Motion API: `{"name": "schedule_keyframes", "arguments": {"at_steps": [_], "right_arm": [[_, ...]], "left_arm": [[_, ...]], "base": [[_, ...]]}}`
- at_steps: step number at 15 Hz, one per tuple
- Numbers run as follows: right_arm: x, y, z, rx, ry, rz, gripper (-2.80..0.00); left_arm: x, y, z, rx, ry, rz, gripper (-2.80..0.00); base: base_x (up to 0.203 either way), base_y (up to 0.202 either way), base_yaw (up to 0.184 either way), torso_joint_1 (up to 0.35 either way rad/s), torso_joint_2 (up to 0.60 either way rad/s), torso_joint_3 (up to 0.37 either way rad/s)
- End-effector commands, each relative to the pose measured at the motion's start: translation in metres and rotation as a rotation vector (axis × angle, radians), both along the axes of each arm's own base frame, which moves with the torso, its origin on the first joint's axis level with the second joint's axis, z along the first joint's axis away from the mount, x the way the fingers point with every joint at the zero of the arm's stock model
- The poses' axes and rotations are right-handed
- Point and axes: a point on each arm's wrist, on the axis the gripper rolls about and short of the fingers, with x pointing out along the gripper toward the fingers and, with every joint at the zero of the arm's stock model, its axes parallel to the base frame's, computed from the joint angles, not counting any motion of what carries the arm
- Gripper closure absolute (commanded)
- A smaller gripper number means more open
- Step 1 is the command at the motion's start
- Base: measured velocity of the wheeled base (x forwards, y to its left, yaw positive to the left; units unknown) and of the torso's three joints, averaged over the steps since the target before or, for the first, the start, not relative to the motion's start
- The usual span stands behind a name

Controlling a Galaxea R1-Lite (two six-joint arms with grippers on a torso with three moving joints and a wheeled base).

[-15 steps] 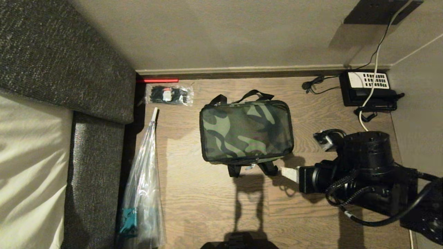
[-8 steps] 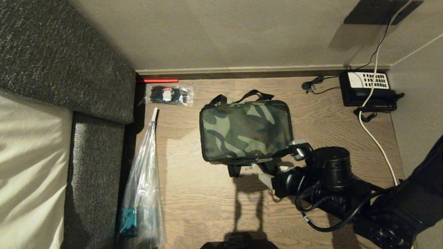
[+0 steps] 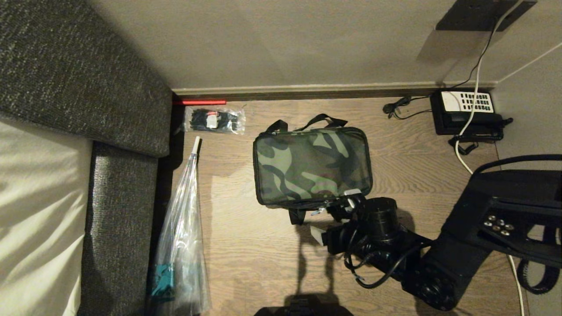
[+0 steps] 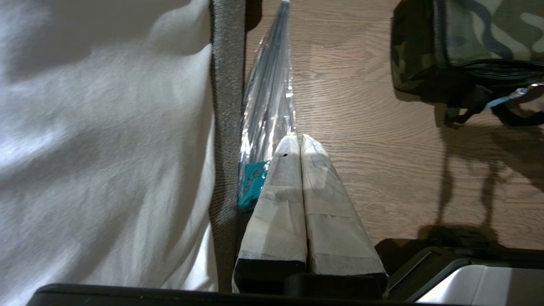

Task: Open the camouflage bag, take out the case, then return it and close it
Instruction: Open the top of the storage box

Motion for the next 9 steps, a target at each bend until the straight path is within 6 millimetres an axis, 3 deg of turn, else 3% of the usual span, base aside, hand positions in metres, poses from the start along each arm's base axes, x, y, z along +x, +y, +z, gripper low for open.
{"name": "schedule_keyframes", "arguments": {"at_steps": [1,4,9], "right_arm": [[0.018,0.012,-0.015,0.021,-0.040,-0.023,-2.80],[0.027,0.018,-0.020,0.033,-0.075,-0.031,-2.80],[0.042,0.011,-0.025,0.047,-0.095,-0.068,-2.80]], "left_arm": [[0.000,0.000,0.000,-0.001,-0.001,0.002,0.00],[0.000,0.000,0.000,-0.001,-0.001,0.002,0.00],[0.000,0.000,0.000,-0.001,-0.001,0.000,0.00]], "base": [[0.000,0.000,0.000,0.000,0.00,0.000],[0.000,0.000,0.000,0.000,0.00,0.000],[0.000,0.000,0.000,0.000,0.00,0.000]]}}
